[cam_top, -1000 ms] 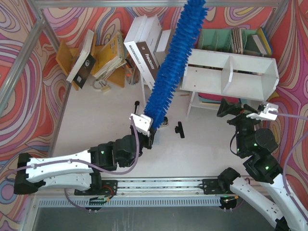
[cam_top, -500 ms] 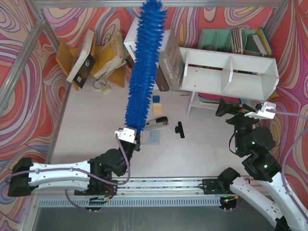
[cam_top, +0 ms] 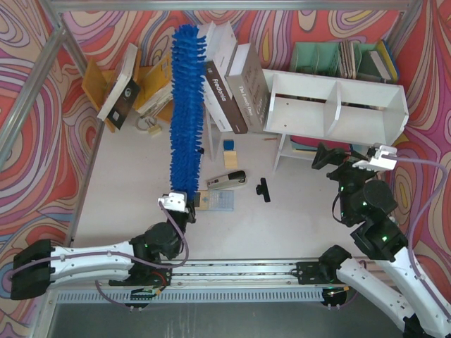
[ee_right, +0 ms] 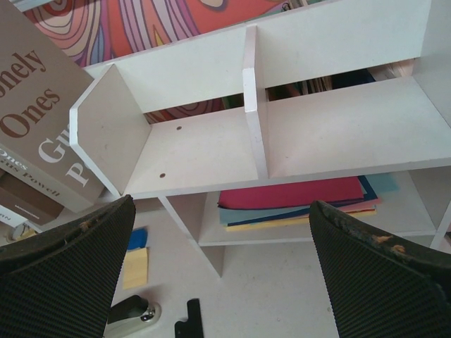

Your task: Dust the bookshelf with a duster

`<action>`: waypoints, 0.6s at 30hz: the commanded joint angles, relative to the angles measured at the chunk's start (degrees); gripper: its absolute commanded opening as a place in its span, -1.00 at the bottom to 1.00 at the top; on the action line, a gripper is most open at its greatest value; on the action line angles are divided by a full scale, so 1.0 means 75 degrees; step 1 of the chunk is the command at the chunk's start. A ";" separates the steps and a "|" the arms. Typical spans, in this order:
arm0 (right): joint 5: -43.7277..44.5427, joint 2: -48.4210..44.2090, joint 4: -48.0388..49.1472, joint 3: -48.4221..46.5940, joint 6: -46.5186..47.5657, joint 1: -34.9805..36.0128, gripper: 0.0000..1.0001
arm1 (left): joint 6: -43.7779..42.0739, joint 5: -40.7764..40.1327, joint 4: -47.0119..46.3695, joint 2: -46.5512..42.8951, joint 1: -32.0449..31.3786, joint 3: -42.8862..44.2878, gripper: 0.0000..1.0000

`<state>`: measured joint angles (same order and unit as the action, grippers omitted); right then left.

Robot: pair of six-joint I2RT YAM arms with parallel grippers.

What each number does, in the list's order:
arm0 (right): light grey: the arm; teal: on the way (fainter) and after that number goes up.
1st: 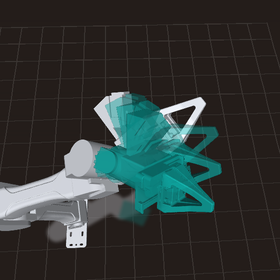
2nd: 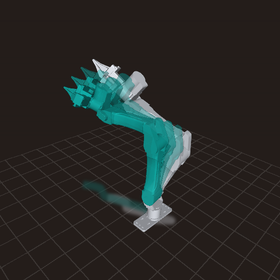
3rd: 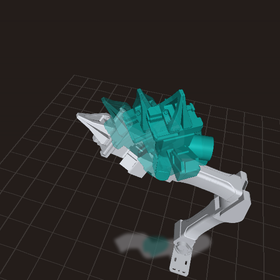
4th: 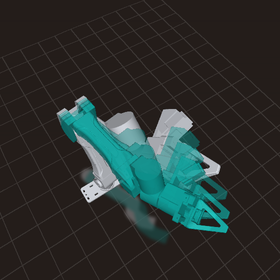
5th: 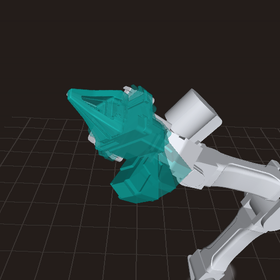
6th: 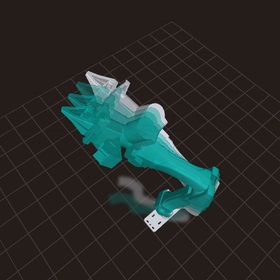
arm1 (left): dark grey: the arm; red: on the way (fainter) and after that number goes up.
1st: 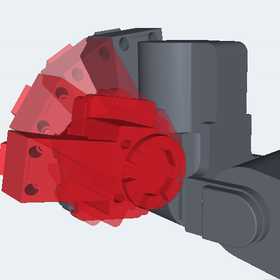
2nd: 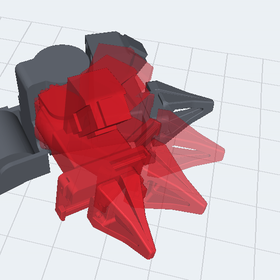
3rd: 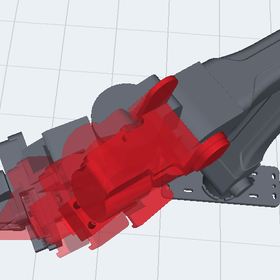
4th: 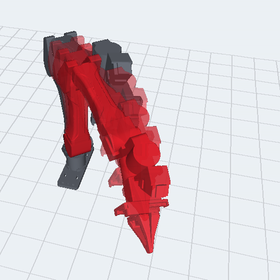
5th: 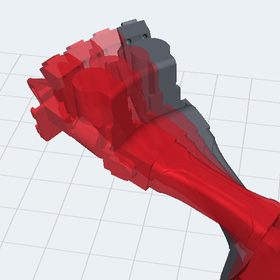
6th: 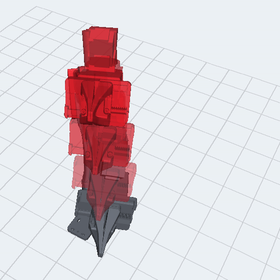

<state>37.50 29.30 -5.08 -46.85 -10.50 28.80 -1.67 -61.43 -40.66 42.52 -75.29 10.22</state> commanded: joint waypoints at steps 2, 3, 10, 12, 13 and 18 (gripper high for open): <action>0.0110 0.0057 -0.0026 0.0023 0.0003 -0.0031 0.98 | 0.0681 0.0456 -0.0737 0.0464 0.0193 -0.0348 -1.00; 0.0110 0.0068 -0.0026 0.0006 0.0005 -0.0028 0.97 | 0.0747 0.0471 -0.0750 0.0612 0.0194 -0.0354 -1.00; 0.0116 0.0136 -0.0015 0.0012 0.0017 -0.0031 0.97 | 0.1108 0.0496 -0.1349 0.1590 0.0192 -0.0341 -1.00; 0.0101 0.0146 -0.0014 0.0021 0.0006 -0.0031 0.98 | 0.0925 0.0456 -0.1721 0.1740 0.0200 -0.0366 -1.00; 0.0104 0.0146 -0.0014 0.0018 0.0022 -0.0031 0.98 | 0.0766 0.0535 -0.1948 0.1757 0.0192 -0.0387 -1.00; 0.0101 0.0160 -0.0033 0.0012 0.0017 -0.0031 0.97 | 0.0014 0.0966 -0.2068 0.1518 0.0193 -0.0262 -1.00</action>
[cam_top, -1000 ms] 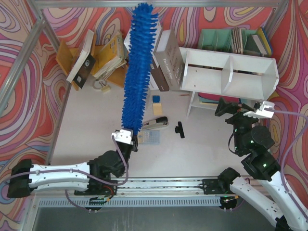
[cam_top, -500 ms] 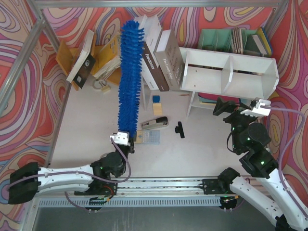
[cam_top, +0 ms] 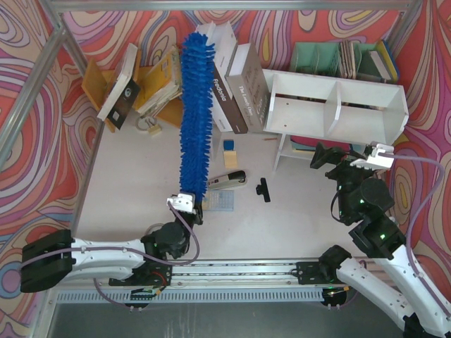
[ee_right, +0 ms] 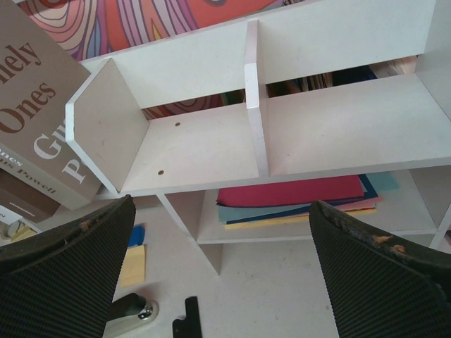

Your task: Dust the bookshelf with a duster

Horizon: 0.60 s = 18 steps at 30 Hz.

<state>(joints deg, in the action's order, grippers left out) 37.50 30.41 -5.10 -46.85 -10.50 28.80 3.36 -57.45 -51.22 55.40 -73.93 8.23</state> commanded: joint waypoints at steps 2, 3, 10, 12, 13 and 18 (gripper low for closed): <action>0.0099 0.0005 -0.0017 0.0011 0.0017 -0.0025 0.97 | -0.0972 0.0458 -0.0802 -0.0360 0.0014 -0.0043 -1.00; 0.0101 0.0005 -0.0032 0.0012 0.0017 -0.0030 0.97 | -0.1140 0.0660 -0.0820 -0.0477 0.0012 -0.0084 -1.00; 0.0084 0.0030 -0.0034 0.0006 0.0017 -0.0031 0.98 | -0.2126 0.1330 -0.0019 -0.1341 0.0043 -0.0060 -1.00; 0.0082 0.0055 -0.0043 0.0003 0.0007 -0.0031 0.97 | -0.2129 0.1463 0.0372 -0.1424 0.0108 -0.0037 -1.00; 0.0080 0.0050 -0.0046 0.0011 0.0007 -0.0031 0.97 | -0.2118 0.1498 0.0517 -0.1432 0.0137 -0.0043 -1.00; 0.0099 0.0047 -0.0057 0.0011 -0.0010 -0.0037 0.97 | -0.1742 0.1846 0.1172 -0.1360 0.0364 -0.0077 -1.00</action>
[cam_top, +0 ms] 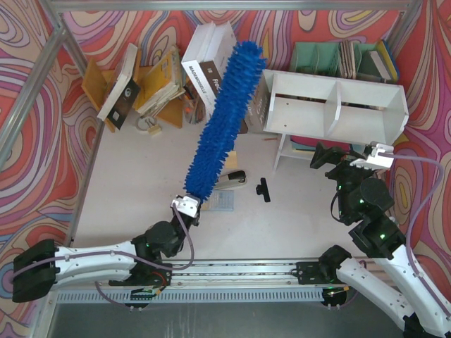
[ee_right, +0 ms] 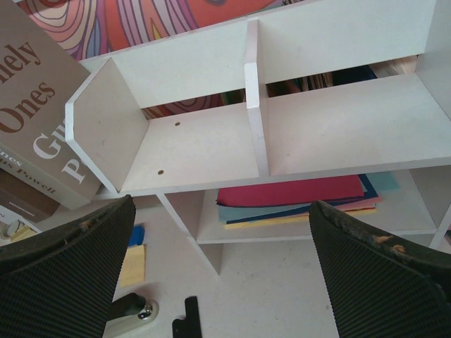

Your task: Dust the bookshelf with a duster

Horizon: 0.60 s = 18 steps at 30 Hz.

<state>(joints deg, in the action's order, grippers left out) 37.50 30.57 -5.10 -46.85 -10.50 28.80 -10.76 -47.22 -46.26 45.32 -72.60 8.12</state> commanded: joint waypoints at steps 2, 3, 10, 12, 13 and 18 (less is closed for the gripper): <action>0.0101 0.0029 -0.0052 0.0010 -0.0006 -0.0031 0.97 | 0.0371 0.0648 0.0748 0.0137 0.0326 -0.0057 -1.00; 0.0101 0.0028 -0.0057 0.0012 -0.0006 -0.0031 0.97 | 0.0472 0.0695 0.0753 0.0246 0.0364 -0.0087 -1.00; 0.0131 0.0017 -0.0058 0.0024 -0.0018 -0.0029 0.97 | 0.1178 0.1104 0.0608 0.1427 0.0472 -0.0166 -1.00; 0.0128 0.0025 -0.0046 0.0023 -0.0006 -0.0031 0.97 | 0.1309 0.1242 0.0424 0.1859 0.0470 -0.0101 -1.00; 0.0127 0.0026 -0.0046 0.0024 -0.0013 -0.0031 0.97 | 0.1327 0.1242 0.0276 0.2036 0.0475 -0.0080 -1.00; 0.0139 0.0000 -0.0058 0.0021 -0.0004 -0.0031 0.97 | 0.1018 0.1145 -0.0161 0.2448 0.0469 0.0124 -1.00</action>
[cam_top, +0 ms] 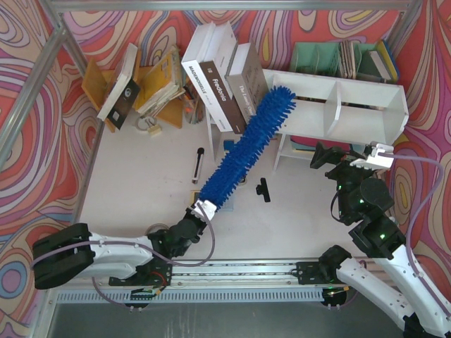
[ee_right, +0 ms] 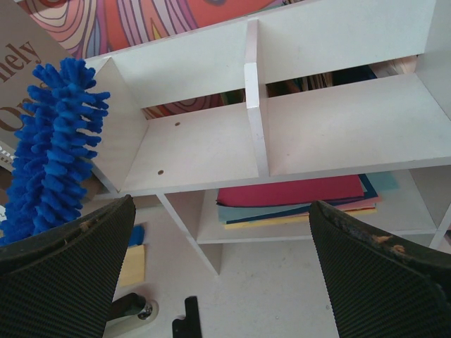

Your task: Dust the bookshelf with a duster

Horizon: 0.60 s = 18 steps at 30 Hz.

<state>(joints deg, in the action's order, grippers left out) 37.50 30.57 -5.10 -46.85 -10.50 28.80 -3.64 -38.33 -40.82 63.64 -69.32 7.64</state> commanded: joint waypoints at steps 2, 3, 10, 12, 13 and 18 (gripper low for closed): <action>0.0152 -0.0006 -0.0068 0.0012 0.0006 -0.0031 0.97 | -0.0104 -0.0146 -0.1006 -0.0221 0.0036 0.0203 -1.00; 0.0164 -0.0012 -0.0069 0.0011 0.0015 -0.0031 0.98 | -0.0205 -0.0170 -0.0983 -0.0471 0.0032 0.0225 -1.00; 0.0137 -0.0022 -0.0058 0.0018 -0.0011 -0.0031 0.97 | -0.0535 -0.0273 -0.0158 -0.1927 0.0154 0.0293 -1.00; 0.0126 -0.0021 -0.0058 0.0023 -0.0010 -0.0031 0.97 | -0.0391 -0.0251 0.0067 -0.2214 0.0307 0.0199 -1.00; 0.0125 -0.0011 -0.0058 0.0022 -0.0017 -0.0031 0.97 | -0.0273 -0.0190 0.0150 -0.2318 0.0382 0.0128 -1.00; 0.0139 -0.0005 -0.0046 0.0024 0.0003 -0.0029 0.97 | 0.0230 0.0220 0.0514 -0.2339 0.0548 -0.0003 -1.00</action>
<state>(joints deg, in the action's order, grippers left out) 37.54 30.57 -5.10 -46.85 -10.50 28.80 -4.95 -38.70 -38.30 46.04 -65.67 8.84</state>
